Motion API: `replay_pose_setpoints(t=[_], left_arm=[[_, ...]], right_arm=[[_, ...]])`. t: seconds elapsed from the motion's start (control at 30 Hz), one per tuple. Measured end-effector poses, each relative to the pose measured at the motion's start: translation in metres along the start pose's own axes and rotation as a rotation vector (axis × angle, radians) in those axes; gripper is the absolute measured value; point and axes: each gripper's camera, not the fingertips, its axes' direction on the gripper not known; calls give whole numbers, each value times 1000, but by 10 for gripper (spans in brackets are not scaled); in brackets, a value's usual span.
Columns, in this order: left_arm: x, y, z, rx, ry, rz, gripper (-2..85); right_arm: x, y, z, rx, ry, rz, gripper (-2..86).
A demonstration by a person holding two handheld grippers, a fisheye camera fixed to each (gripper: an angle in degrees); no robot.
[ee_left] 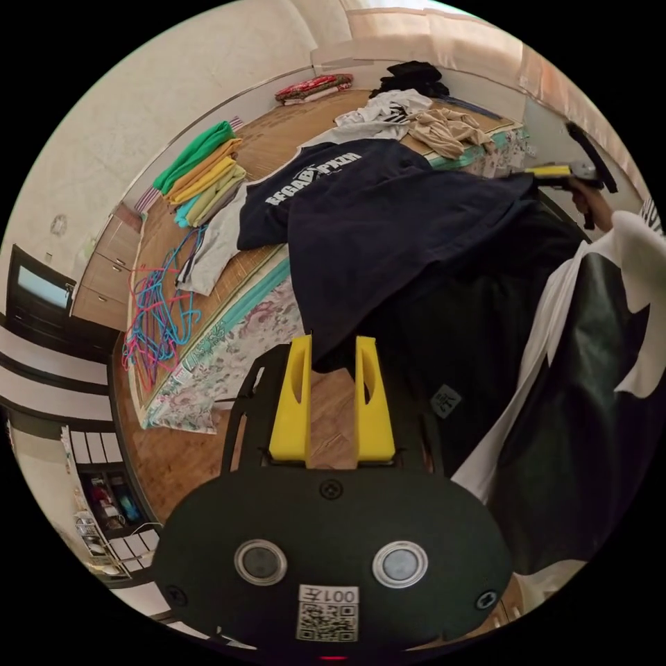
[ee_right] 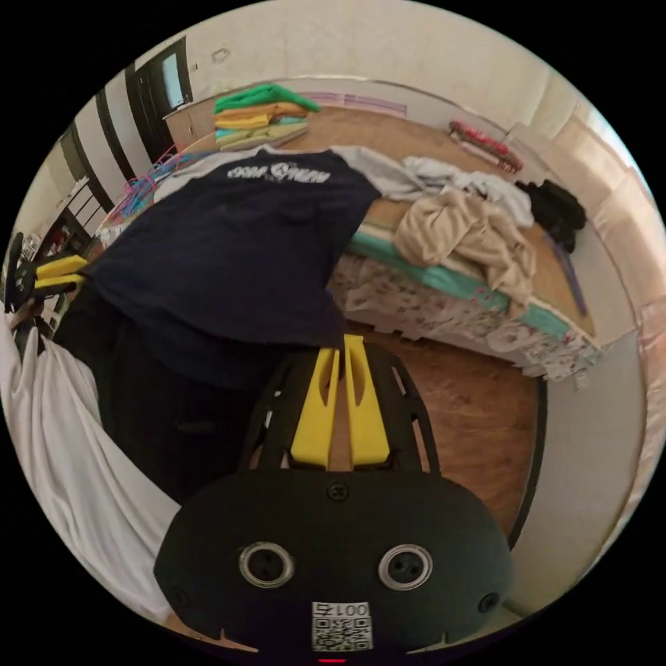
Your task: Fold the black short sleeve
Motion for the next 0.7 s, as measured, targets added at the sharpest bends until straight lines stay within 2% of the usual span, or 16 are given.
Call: replay_pose_setpoints(t=[0.17,0.27,0.37,0.47,0.57,0.7], left_arm=[[-16,12,14,3,28,-13,97],[-25,20,27,-20,24,-9,91],[-36,32,43,-52,-52,-48,47],[-49,44,44,32,78,-93,5],[-63,56,43,95,146,-122,4],[-73,72,48,50,215,-69,38]], right_arm=[[4,-11,-78,239,60,4,17],[-3,-14,-105,298,108,-37,14],[-11,-12,-117,317,152,-65,13],[-17,-8,-118,304,155,-78,13],[-22,-3,-114,269,173,-88,13],[-27,1,-116,256,190,-104,12]])
